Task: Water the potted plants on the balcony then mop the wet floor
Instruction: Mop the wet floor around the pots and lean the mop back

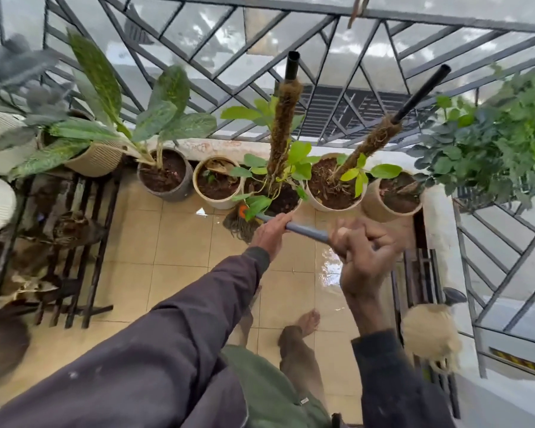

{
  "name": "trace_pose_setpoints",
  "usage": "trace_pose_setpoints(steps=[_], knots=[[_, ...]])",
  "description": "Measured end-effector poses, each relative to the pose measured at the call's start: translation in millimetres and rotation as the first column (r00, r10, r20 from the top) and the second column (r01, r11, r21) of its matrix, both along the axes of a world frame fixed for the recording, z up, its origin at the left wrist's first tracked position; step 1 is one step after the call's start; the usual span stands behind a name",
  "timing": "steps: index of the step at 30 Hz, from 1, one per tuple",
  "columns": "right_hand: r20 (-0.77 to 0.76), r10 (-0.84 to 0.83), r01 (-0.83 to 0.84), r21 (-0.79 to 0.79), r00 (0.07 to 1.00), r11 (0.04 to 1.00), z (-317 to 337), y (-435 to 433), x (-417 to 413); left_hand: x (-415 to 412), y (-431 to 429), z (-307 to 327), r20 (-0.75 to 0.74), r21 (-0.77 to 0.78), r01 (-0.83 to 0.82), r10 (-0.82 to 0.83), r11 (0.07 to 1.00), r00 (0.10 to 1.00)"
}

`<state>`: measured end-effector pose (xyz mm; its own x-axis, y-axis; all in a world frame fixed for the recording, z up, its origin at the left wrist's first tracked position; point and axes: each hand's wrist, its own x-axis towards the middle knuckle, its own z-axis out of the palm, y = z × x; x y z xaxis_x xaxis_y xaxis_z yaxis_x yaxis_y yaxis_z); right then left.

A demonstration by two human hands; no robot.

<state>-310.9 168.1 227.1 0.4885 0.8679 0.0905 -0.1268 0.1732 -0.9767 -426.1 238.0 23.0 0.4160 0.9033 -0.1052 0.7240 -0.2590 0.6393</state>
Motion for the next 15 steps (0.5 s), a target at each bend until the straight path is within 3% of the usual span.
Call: trace_pose_setpoints(steps=[8, 15], knots=[[-0.076, 0.028, -0.027, 0.009, 0.997, 1.000, 25.0, 56.5, 9.3, 5.7, 13.4, 24.3, -0.039, -0.073, -0.076, 0.073, 0.994, 0.997], [-0.125, 0.112, -0.120, -0.061, 0.986, 0.991, 2.8, 52.7, -4.4, -47.5, -17.7, 5.2, -0.145, -0.120, -0.085, 0.067, 0.989, 0.987]])
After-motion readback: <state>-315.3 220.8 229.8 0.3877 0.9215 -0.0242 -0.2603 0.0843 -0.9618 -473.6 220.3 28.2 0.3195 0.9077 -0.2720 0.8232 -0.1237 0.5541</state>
